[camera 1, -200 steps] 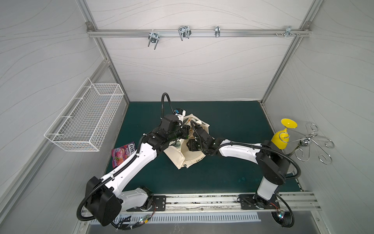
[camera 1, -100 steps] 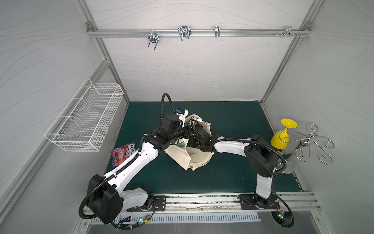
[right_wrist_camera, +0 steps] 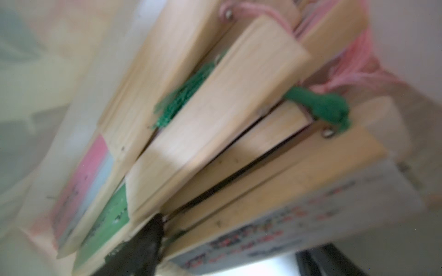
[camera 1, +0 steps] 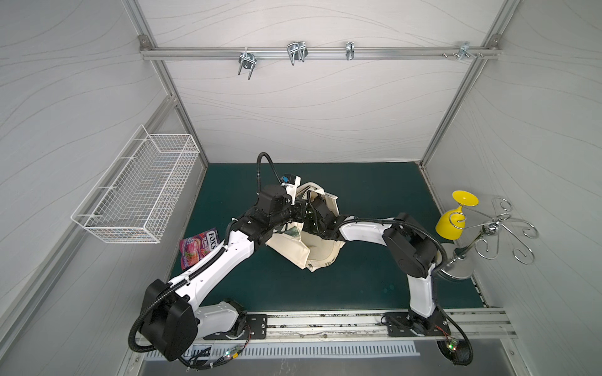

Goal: Take out the folding fans from the tote bags
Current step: Pick up the folding fan from the canvas bag.

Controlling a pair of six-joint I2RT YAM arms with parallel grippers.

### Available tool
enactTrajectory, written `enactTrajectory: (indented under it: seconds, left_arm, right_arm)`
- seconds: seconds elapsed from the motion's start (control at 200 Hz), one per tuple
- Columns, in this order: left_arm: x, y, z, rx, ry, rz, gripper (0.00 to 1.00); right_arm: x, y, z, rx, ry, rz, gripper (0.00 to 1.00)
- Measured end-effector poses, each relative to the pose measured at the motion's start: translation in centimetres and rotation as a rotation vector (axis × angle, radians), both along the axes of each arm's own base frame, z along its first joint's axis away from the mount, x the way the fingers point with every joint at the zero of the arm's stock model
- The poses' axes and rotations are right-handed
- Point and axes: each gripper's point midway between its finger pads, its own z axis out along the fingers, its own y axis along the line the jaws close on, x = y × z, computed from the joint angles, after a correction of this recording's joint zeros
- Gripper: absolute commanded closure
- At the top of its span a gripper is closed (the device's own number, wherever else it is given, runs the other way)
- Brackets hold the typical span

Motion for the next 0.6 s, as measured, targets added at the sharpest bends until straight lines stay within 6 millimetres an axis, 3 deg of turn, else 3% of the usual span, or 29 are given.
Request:
enactTrajectory:
  seconds: [0.075,0.255,0.6]
  left_arm:
    - [0.0,0.0,0.0,-0.002,-0.006,0.001,1.00]
    - [-0.2,-0.1,-0.1,-0.001,-0.008,-0.005,1.00]
    - [-0.6,-0.6,-0.3,0.002,-0.006,-0.020,1.00]
  right_arm:
    - [0.2,0.0,0.2,0.008,-0.006,-0.006,0.39]
    - [0.1,-0.8,0.6,0.011,-0.018,-0.006,0.48]
    - [-1.5,-2.6,1.8,0.006,-0.042,0.051,0.54]
